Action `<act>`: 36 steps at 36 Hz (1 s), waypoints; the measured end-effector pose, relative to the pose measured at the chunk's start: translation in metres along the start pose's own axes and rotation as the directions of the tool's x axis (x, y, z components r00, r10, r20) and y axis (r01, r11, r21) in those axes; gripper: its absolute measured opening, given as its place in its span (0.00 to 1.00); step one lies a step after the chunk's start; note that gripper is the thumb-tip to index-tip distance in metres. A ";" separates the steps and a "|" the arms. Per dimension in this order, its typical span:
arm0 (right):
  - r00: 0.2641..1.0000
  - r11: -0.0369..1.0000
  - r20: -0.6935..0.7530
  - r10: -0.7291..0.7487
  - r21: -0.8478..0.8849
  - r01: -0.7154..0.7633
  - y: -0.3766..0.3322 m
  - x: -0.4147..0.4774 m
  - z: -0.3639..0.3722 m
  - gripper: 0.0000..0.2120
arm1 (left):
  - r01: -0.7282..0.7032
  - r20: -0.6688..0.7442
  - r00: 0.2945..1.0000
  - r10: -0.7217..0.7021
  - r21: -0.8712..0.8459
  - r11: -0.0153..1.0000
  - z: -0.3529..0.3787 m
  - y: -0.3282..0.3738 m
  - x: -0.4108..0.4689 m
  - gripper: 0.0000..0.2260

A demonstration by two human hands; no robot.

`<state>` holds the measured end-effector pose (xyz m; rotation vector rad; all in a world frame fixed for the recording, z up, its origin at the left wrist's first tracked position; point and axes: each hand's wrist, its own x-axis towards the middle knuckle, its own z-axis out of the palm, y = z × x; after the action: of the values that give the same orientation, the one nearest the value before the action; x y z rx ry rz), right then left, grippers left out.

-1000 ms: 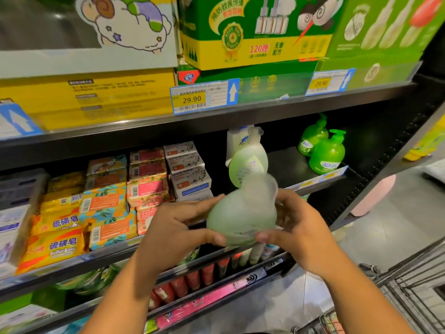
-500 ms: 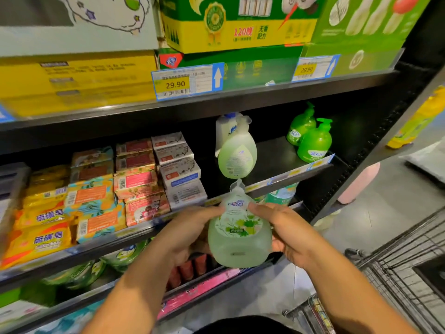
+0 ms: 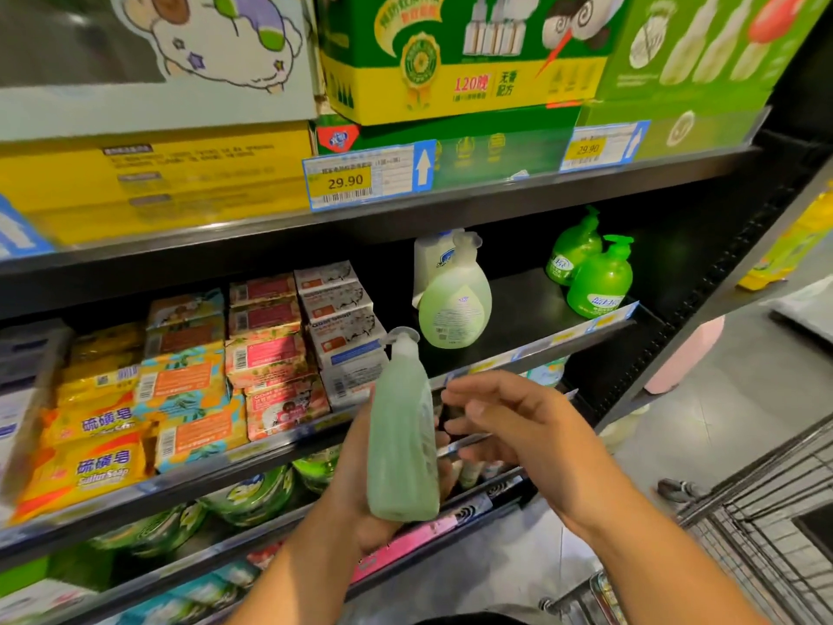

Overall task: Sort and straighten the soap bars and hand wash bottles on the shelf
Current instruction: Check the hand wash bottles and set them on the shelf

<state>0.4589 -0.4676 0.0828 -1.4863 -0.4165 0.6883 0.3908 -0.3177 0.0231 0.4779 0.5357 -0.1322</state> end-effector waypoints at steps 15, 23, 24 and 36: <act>0.956 0.868 0.109 0.272 0.402 -0.293 0.040 0.019 -0.062 0.38 | -0.292 0.070 0.946 0.318 0.612 0.735 0.066 -0.002 -0.013 0.12; 0.992 0.730 0.059 0.110 0.673 -0.121 0.064 0.029 -0.118 0.41 | -0.364 0.155 0.878 0.453 0.829 0.424 0.079 0.006 0.042 0.14; 0.998 0.777 0.011 0.062 0.626 -0.055 0.059 0.032 -0.124 0.40 | -0.332 0.151 0.838 0.524 0.903 0.271 0.070 0.008 0.059 0.12; 0.901 0.943 -0.291 -0.321 -0.185 0.276 0.013 0.113 -0.180 0.32 | 0.133 0.221 0.736 0.640 0.879 -0.458 0.039 0.000 0.153 0.19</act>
<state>0.6580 -0.5322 0.0404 -1.5891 -0.4379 0.1708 0.5391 -0.3355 -0.0269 2.6598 0.6385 0.1952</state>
